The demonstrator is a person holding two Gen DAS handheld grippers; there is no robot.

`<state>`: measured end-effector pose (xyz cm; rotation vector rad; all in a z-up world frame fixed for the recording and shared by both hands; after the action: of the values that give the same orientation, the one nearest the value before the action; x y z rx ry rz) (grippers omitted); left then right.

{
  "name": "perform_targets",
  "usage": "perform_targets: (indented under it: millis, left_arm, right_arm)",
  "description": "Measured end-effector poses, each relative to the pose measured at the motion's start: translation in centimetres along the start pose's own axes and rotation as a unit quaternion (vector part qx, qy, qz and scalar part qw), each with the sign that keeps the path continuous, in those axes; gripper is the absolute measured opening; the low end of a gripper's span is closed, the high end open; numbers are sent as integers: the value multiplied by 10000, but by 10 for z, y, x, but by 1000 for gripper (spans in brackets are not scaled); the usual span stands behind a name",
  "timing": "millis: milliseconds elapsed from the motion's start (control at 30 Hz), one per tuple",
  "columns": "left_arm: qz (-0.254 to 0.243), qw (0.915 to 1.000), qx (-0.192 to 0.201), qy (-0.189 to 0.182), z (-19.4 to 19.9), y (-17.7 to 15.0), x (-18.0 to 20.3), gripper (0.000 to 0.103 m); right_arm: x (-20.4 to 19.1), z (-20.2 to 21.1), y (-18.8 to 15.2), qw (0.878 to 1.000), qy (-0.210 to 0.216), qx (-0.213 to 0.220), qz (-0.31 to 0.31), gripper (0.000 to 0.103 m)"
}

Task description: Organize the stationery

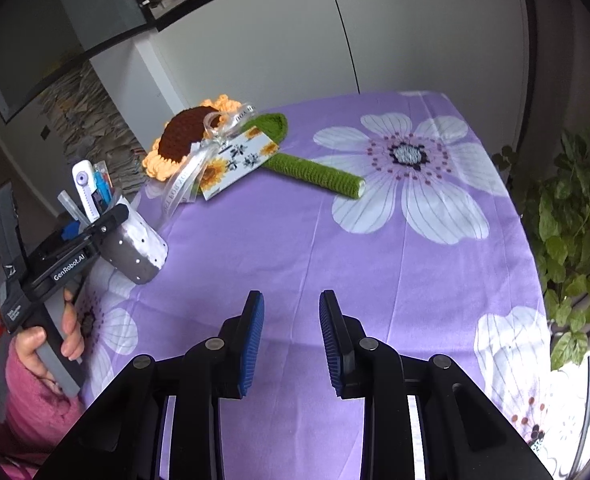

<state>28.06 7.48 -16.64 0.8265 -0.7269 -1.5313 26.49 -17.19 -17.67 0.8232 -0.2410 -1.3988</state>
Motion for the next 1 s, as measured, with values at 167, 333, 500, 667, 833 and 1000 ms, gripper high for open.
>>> perform_targets:
  millis: [167, 333, 500, 667, 833, 1000]
  left_arm:
    - [37, 10000, -26, -4, 0, 0, 0, 70]
    - [-31, 10000, -11, -25, 4, 0, 6, 70]
    - [-115, 9997, -7, -220, 9, 1, 18, 70]
    - [-271, 9988, 80, -393, 16, 3, 35, 70]
    - [-460, 9972, 182, -558, 20, 8, 56, 70]
    - [-581, 9956, 206, -712, 19, 12, 74, 70]
  right_arm:
    - [-25, 12, 10, 9978, -54, 464, 472, 29]
    - [-41, 14, 10, 9957, 48, 609, 694, 43]
    - [-51, 14, 10, 9938, 32, 686, 876, 43]
    - [-52, 13, 9, 9939, 42, 679, 863, 43]
    - [-45, 13, 7, 9947, -5, 662, 792, 43]
    - [-33, 14, 5, 9957, -42, 660, 649, 43]
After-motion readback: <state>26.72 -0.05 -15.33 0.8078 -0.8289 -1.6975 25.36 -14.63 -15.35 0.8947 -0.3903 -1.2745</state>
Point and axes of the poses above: each gripper's, at about its wrist camera, not at the fingertips, and z roughly against the way its jaws point, x to its right, y to its top, the point moved 3 cm from there along -z, roughly the way its jaws point, and after that the axes turned 5 degrees about -z, right-handed, at the moved point
